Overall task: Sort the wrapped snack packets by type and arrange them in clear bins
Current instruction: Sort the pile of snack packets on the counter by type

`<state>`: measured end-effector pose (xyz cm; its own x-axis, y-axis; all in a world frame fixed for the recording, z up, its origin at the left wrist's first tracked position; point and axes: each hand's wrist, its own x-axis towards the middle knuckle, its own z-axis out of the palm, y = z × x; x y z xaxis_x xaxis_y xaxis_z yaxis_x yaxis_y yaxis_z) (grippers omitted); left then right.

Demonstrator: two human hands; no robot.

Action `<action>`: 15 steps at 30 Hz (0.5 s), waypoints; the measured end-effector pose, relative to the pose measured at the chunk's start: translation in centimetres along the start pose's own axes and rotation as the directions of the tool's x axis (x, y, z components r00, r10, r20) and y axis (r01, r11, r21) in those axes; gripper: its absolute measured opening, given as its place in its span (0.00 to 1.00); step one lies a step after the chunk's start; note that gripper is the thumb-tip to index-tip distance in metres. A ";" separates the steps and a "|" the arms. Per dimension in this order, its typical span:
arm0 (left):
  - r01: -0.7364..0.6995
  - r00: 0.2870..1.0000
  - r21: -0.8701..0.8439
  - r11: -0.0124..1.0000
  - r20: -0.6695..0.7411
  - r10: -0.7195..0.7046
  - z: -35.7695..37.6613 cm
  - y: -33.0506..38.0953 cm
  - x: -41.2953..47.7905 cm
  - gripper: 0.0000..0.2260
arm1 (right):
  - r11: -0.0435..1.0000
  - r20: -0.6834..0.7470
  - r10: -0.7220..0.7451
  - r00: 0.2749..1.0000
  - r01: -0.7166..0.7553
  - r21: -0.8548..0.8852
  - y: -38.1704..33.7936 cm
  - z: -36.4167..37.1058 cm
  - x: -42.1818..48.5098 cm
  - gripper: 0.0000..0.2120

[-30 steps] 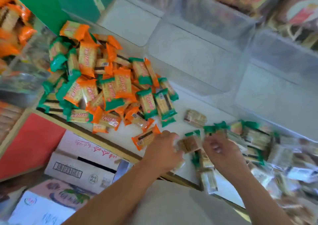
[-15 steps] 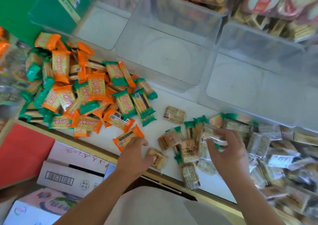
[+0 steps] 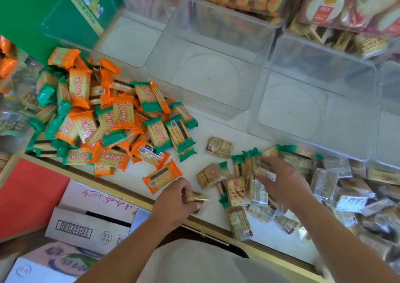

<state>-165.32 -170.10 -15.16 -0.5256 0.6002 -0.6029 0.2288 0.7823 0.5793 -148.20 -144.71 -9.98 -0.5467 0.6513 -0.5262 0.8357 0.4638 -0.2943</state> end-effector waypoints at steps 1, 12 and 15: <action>-0.008 1.000 -0.030 1.000 0.002 0.008 -0.5 0.2 0.1 0.16 | 1.000 -0.007 -0.005 1.000 0.005 -0.002 -0.1 -0.1 -0.1 0.24; -0.236 0.956 0.099 0.967 -0.153 0.249 -0.5 3.2 3.4 0.28 | 0.898 -0.123 0.098 0.988 -0.034 0.440 -1.1 -2.3 -3.7 0.06; -0.391 0.891 0.164 0.906 -0.179 0.417 0.4 5.2 3.9 0.21 | 0.873 -0.121 0.199 0.973 -0.120 0.472 0.7 -1.6 -4.8 0.08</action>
<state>-165.84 -163.67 -14.72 -0.5196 0.8313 -0.1974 0.5469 0.5011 0.6706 -145.05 -146.54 -6.41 -0.3720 0.7981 -0.4740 0.8202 0.0435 -0.5704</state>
